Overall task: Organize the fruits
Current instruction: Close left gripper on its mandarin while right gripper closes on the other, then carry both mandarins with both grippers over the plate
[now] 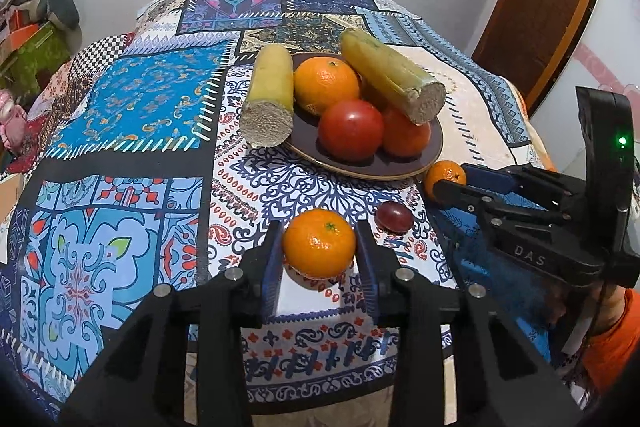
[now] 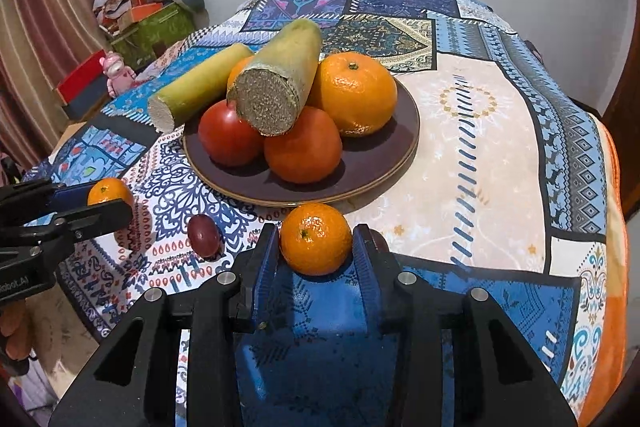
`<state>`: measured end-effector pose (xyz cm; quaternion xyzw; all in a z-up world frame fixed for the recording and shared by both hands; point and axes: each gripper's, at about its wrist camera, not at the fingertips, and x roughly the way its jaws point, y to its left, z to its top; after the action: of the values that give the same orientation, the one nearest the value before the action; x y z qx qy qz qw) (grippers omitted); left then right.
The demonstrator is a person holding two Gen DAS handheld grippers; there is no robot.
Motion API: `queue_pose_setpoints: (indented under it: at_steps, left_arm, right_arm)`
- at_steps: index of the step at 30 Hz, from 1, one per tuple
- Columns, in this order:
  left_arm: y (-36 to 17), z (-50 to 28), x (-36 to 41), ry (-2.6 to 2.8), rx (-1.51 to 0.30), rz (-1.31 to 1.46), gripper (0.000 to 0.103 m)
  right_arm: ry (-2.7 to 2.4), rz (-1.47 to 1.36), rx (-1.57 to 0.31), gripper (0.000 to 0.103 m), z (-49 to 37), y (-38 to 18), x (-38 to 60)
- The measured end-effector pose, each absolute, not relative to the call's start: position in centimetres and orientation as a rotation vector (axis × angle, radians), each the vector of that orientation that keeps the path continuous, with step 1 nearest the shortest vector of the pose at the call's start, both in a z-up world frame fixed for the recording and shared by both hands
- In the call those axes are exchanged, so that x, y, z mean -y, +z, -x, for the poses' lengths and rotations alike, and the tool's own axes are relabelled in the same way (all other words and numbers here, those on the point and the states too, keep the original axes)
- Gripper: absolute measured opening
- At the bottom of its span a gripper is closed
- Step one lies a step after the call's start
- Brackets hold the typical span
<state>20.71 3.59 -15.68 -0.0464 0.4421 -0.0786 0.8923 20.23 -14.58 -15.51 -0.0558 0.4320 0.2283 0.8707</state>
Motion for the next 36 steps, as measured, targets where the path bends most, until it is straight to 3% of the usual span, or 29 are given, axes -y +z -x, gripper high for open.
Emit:
queue_pose_setpoints:
  at_steps: [11, 36]
  left_arm:
    - [-15.2, -20.6, -3.6, -0.156, -0.913, 0.099, 0.035]
    - [-8.1, -27.5, -1.6, -0.136, -0.782, 0.017, 0.035]
  right_arm:
    - [0.495, 0.110, -0.887, 0.035, -20.2, -15.0, 14.9]
    - [0.476, 0.049, -0.713, 0.035, -24.1, -8.8, 16.1]
